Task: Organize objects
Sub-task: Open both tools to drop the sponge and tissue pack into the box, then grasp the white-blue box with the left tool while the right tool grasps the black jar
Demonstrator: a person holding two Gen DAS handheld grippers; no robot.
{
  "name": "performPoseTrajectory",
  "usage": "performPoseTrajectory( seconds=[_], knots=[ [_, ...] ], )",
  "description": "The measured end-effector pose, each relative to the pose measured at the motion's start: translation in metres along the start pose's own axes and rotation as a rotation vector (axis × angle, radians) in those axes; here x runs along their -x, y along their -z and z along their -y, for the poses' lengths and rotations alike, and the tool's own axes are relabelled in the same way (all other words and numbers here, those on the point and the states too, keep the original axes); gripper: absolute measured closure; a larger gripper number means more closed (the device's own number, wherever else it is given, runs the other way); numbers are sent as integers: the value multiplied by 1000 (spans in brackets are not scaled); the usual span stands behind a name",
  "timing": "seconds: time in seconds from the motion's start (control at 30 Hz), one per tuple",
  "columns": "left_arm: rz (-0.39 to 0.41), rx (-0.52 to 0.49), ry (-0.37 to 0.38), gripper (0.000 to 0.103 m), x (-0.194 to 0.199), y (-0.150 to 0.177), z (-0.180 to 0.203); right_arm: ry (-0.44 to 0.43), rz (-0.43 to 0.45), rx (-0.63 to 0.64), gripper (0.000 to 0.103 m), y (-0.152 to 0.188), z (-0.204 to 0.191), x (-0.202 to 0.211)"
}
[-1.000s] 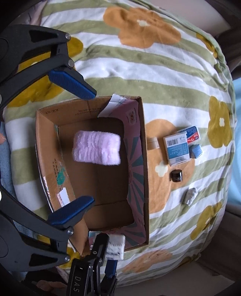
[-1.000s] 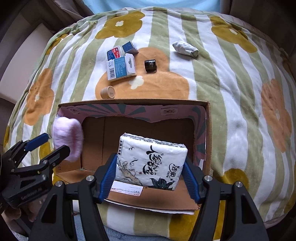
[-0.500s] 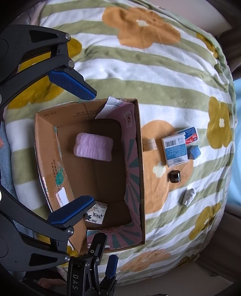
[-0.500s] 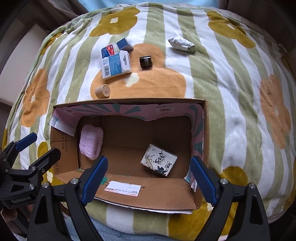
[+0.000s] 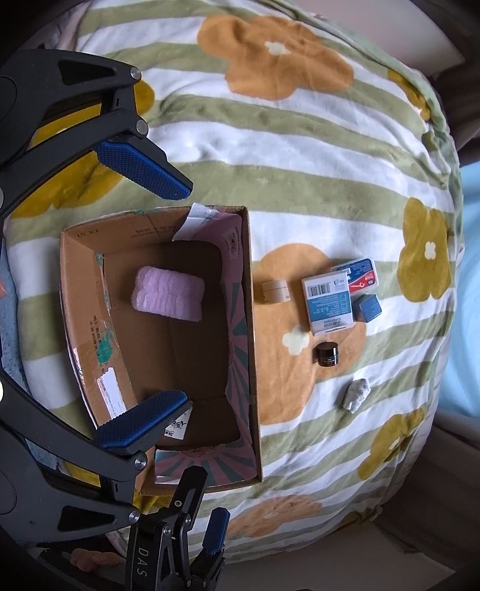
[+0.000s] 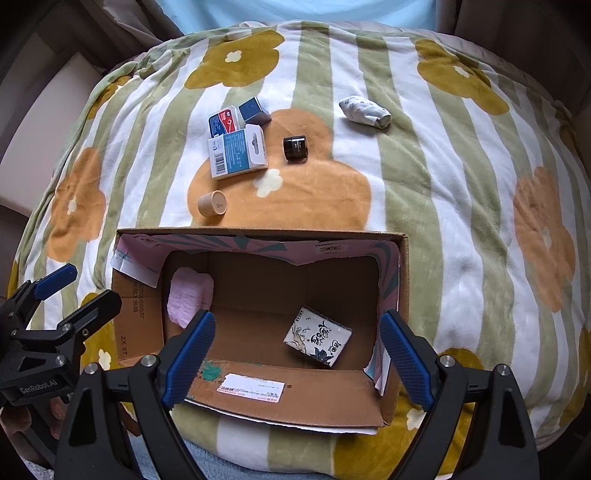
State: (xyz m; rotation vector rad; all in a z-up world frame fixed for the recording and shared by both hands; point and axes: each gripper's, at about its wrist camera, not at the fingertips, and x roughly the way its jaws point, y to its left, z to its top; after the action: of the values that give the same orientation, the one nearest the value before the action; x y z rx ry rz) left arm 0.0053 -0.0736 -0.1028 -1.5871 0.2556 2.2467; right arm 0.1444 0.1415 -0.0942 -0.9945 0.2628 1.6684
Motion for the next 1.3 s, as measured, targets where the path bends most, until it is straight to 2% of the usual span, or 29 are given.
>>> performPoseTrajectory(
  seconds=[0.27,0.67,0.97,1.3],
  knots=[
    [-1,30,4,0,4,-22,-1,0,18,2,14,-14,2,8],
    [-4,88,14,0,-3,-80,0,6,63,57,14,-58,9,14],
    [-52,117,18,0,-43,-126,12,24,80,104,14,-102,23,-6],
    [-135,188,29,0,-119,-167,11,15,62,127,14,-147,29,-50]
  ],
)
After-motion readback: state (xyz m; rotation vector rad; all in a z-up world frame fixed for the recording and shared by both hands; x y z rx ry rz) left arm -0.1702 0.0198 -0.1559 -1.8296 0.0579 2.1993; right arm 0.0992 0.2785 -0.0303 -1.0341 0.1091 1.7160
